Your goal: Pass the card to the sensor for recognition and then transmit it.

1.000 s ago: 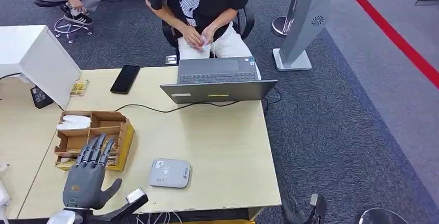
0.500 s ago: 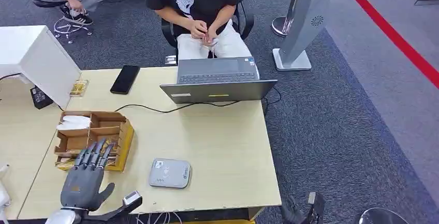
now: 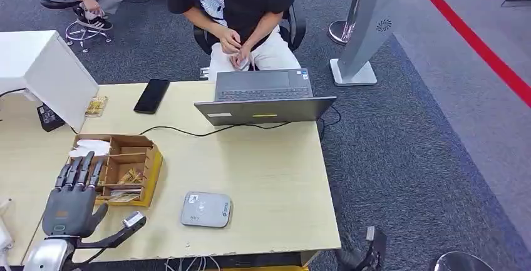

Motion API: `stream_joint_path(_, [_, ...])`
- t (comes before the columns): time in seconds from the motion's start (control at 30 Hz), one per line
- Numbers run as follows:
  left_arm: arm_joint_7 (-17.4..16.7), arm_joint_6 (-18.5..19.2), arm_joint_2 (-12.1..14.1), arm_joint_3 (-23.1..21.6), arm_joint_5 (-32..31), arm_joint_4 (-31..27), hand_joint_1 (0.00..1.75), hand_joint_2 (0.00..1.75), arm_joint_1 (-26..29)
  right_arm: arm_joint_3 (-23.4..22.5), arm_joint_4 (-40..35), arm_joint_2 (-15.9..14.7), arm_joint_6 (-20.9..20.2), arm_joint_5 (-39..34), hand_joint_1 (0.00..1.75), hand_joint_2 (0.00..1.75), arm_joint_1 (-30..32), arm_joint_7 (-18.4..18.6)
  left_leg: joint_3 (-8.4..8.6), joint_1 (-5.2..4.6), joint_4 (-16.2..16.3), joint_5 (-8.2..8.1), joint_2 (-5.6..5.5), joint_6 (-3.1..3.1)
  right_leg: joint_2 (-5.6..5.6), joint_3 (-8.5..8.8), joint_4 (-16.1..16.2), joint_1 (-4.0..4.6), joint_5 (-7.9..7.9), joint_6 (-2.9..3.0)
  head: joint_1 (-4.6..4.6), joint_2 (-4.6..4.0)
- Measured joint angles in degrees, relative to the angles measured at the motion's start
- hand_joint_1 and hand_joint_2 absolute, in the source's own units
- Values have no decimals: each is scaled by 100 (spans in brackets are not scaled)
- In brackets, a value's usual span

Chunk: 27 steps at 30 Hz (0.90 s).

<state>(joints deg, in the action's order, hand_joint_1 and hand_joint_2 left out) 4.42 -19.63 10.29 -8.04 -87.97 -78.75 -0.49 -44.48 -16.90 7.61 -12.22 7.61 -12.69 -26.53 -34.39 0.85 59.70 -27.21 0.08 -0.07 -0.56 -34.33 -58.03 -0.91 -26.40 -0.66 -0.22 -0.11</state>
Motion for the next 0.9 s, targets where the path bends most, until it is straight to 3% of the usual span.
stream_joint_path(0.9, [15, -4, -22, -9, -2, 289, 0, 175, -135, 17, 0, 2, -2, -2, 0, 175, -6, -13, 0, 0, 0, 0, 1, 0, -1, -1, 0, 0, 0, 0, 0, 0])
